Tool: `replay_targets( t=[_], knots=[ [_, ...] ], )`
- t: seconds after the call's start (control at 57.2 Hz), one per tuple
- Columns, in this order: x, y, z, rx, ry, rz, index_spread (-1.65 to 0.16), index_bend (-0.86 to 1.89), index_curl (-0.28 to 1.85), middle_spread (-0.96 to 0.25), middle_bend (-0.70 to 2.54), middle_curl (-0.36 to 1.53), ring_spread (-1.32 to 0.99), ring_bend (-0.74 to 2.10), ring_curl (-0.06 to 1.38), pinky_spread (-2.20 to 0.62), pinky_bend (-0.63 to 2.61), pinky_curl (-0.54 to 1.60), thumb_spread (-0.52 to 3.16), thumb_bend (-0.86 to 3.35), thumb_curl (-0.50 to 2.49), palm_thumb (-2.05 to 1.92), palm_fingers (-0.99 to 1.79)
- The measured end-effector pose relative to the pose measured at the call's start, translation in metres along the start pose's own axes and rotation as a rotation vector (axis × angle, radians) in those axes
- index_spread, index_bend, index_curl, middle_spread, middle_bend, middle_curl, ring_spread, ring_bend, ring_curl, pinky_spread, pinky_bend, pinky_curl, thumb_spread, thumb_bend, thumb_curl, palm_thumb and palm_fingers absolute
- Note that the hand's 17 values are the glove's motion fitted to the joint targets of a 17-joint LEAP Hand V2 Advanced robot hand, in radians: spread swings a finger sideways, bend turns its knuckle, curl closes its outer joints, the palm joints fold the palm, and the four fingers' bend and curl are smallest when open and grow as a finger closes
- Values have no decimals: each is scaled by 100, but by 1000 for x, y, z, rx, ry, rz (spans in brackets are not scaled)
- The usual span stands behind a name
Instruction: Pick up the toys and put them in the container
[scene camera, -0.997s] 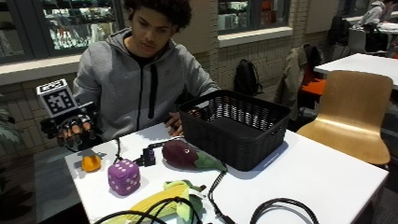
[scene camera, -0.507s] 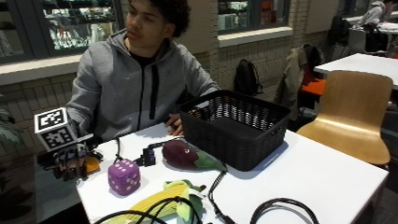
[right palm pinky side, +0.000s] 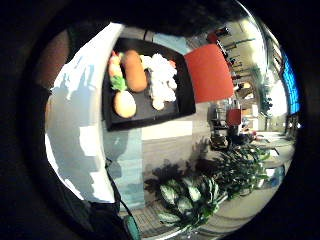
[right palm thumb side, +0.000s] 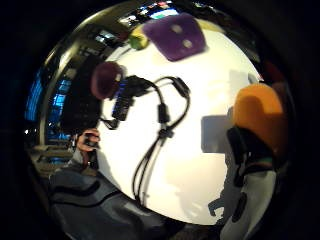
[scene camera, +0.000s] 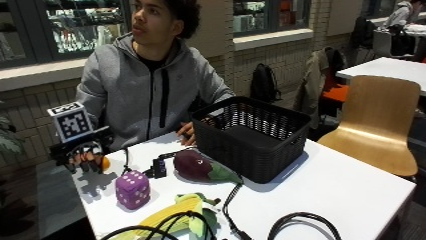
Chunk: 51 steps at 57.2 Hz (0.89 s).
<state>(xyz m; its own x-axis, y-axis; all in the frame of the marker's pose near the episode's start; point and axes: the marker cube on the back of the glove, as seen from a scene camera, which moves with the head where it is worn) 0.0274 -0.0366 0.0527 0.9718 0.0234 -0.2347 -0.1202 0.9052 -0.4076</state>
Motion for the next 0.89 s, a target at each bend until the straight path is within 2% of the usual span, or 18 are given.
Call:
replay_targets(
  t=[0.087,0.262,0.367,0.455,0.542,0.665,0.717,0.787,0.839,0.892],
  knots=[
    [-22,-9,-31,46,-53,-128,-10,110,68,1,25,31,-15,18,21,-3,42,28,160,32,32,54,16],
    [-110,-43,-89,124,-68,-372,-8,114,69,-3,31,36,-17,18,22,-3,35,27,161,38,33,58,20],
    [-178,-74,-117,122,-128,-667,-8,115,69,-5,33,38,-19,18,22,-3,33,28,160,41,33,59,21],
    [-238,-104,-130,128,-91,-987,-7,115,69,-6,34,39,-19,19,23,-3,32,28,160,44,33,59,21],
    [-301,-111,-139,45,-197,-946,-7,116,69,-7,35,41,-20,19,23,-3,31,29,160,46,33,59,22],
    [-360,-129,-128,68,-94,-936,-7,117,69,-8,32,42,-20,18,23,-3,31,30,160,48,32,57,20],
    [-376,-140,-120,116,-3,-947,-7,119,69,-8,30,42,-20,17,23,-3,33,31,160,49,32,57,18],
    [-393,-135,-113,113,-21,-982,-7,120,69,-7,26,41,-20,17,23,-3,35,32,160,49,32,55,16],
    [-399,-136,-108,114,-29,-947,-7,121,69,-6,22,41,-19,18,23,-3,36,33,160,49,32,53,13],
    [-400,-140,-105,47,-54,-886,-8,117,68,-4,18,40,-19,20,24,-3,39,34,159,48,31,48,10]
  ],
)
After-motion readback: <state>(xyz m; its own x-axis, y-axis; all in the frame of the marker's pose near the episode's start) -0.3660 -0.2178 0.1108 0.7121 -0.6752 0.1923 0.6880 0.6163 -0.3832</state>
